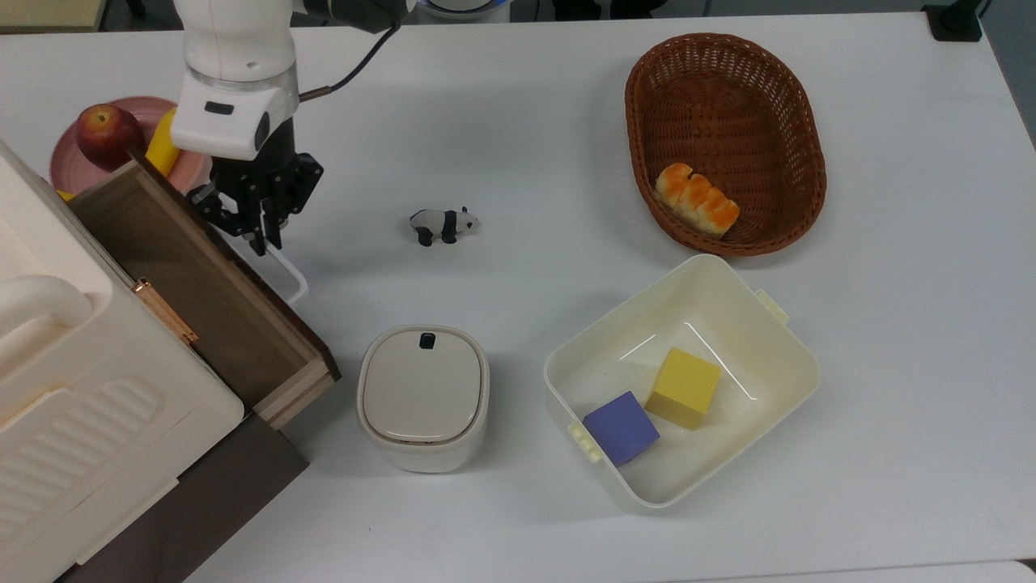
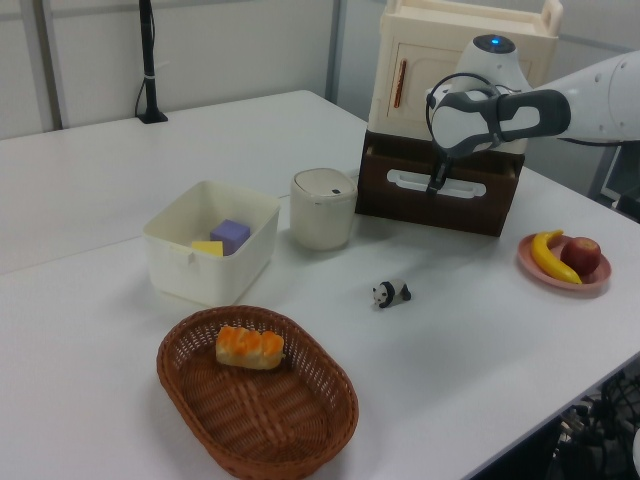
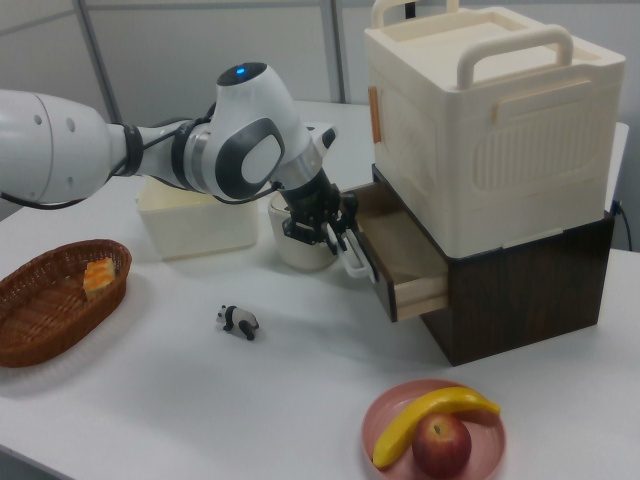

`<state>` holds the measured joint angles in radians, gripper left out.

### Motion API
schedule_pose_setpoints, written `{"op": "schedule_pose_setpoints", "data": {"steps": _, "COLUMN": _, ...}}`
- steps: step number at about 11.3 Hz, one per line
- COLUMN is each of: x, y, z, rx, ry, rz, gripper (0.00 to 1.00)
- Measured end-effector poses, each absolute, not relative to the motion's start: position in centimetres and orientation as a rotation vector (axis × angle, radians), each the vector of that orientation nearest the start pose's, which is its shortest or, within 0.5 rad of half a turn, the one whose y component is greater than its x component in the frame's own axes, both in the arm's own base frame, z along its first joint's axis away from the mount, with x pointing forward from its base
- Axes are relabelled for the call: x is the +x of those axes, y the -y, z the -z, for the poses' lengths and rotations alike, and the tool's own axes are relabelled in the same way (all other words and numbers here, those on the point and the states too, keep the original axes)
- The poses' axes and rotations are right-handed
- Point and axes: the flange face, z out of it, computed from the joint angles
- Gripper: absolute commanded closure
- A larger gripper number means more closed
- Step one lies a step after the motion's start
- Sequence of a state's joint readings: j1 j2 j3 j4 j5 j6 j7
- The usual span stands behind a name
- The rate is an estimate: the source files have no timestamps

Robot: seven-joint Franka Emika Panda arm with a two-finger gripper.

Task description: Slide open the drawer

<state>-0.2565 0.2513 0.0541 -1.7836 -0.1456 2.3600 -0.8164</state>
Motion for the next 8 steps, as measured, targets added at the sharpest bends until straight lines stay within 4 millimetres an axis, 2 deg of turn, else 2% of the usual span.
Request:
{"op": "schedule_pose_setpoints", "data": {"steps": 2, "x": 63.70, "y": 12.69, "z": -44.79, "rx": -3.148, "ry": 1.164, "rz": 0.351, "gripper": 0.87}}
{"op": "schedule_pose_setpoints", "data": {"steps": 6, "x": 63.47, "y": 12.33, "z": -44.75, "rx": -3.144, "ry": 1.176, "rz": 0.340, "gripper": 0.87}}
{"op": "schedule_pose_setpoints", "data": {"steps": 7, "x": 63.47, "y": 12.32, "z": -44.75, "rx": -3.144, "ry": 1.177, "rz": 0.340, "gripper": 0.74}}
{"op": "schedule_pose_setpoints", "data": {"steps": 8, "x": 63.47, "y": 12.31, "z": -44.75, "rx": -3.144, "ry": 1.178, "rz": 0.339, "gripper": 0.67}}
